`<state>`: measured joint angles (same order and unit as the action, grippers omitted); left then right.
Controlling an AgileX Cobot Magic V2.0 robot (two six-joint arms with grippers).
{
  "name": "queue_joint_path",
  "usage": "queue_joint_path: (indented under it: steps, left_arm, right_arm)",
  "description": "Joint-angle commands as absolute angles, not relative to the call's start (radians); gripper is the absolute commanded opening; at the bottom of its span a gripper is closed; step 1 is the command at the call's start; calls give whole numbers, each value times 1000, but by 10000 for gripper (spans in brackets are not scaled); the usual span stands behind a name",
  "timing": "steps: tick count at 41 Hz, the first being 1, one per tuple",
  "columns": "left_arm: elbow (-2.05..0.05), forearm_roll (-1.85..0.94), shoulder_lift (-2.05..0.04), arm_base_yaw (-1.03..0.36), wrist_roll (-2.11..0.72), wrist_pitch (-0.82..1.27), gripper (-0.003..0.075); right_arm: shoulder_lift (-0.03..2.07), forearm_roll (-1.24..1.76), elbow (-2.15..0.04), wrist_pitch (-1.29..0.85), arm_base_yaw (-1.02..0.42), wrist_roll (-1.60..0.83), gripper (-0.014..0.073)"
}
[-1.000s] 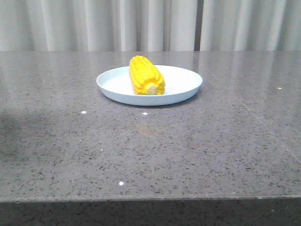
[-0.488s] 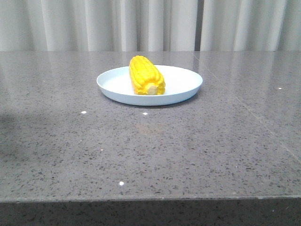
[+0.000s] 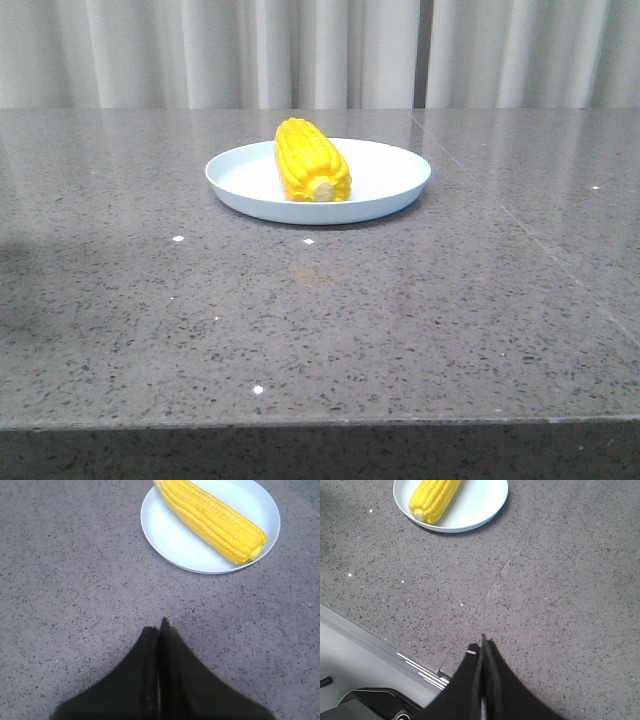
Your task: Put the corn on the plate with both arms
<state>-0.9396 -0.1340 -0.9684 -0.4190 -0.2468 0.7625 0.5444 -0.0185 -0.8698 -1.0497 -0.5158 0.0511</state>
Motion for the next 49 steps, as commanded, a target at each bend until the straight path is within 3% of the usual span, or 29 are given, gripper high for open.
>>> queue_joint_path:
  steps: [1, 15, 24, 32, 42, 49]
  left_arm:
    - [-964, -143, -954, -428, -239, 694, -20]
    - [-897, -97, -862, -341, -239, 592, -20]
    - [-613, -134, -646, -141, -239, 228, -20]
    - [-349, -164, -382, -2, -239, 106, -20]
    - [-85, -152, -92, 41, -239, -46, -20]
    - [6, -152, 4, 41, -239, -94, -20]
  right_arm:
    - [547, -34, -890, -994, -512, 41, -68]
    - [547, -34, -890, -994, -512, 41, -68]
    - [548, -33, -890, -994, -512, 41, -68]
    - [548, -33, -890, -994, -512, 41, -68]
    - [548, -33, -890, -994, -512, 41, -68]
    - [548, -33, -890, -994, -512, 41, -68]
